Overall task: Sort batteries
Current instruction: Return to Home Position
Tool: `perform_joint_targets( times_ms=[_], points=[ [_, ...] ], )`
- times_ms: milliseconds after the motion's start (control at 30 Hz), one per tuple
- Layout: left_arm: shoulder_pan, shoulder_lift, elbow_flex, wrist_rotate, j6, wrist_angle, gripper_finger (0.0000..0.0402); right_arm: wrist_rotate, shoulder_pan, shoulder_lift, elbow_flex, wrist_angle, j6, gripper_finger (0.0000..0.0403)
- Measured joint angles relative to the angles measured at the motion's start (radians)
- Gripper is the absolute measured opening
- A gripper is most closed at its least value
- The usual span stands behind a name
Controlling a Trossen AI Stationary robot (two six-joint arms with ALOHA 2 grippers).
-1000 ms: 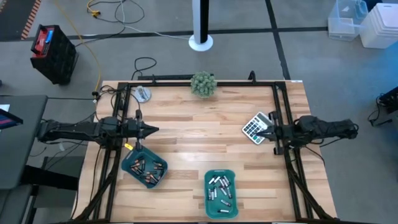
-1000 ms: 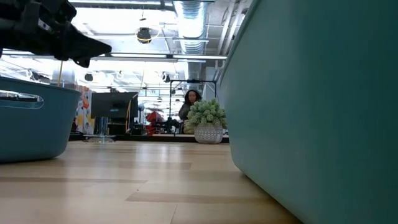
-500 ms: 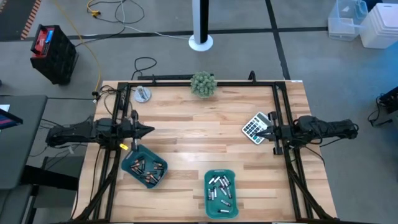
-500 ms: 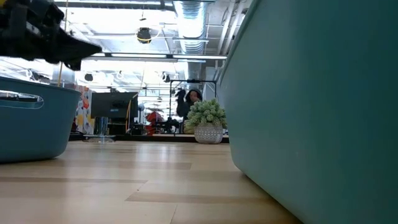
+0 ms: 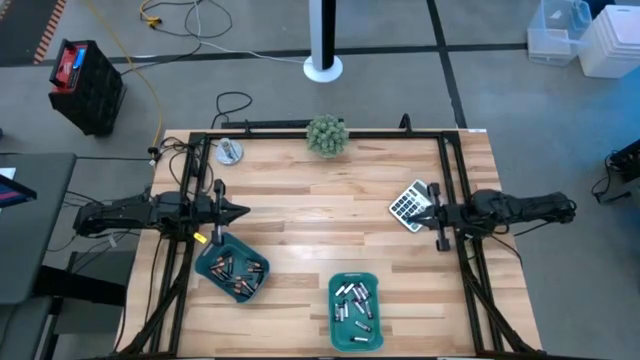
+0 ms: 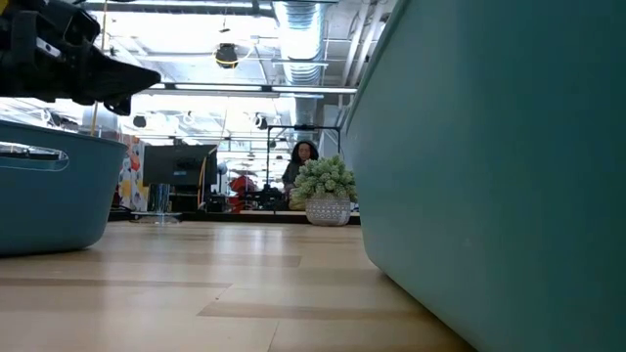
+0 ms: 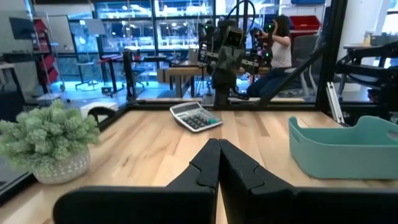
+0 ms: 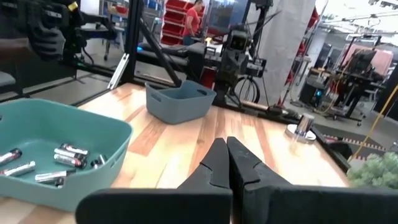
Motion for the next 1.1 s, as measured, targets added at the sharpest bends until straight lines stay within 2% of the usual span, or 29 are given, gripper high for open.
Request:
perform_joint_targets(
  times_ms=[400,633,800,1100],
  points=[
    [0.0,0.003,-0.002,0.0,-0.009,-0.008,0.0,-0.006,-0.012,0.0,-0.096,0.123,0.094,0.0],
    [0.0,0.075,-0.002,0.026,-0.024,-0.014,0.0,-0.024,-0.01,0.0,-0.098,0.121,0.136,0.0016],
    [0.0,0.129,-0.002,0.027,-0.126,-0.015,0.0,-0.024,-0.011,0.0,-0.098,0.12,0.137,0.0027],
    [0.0,0.146,-0.003,0.026,-0.137,-0.015,0.0,-0.025,-0.011,0.0,-0.099,0.118,0.139,0.0026]
  ],
)
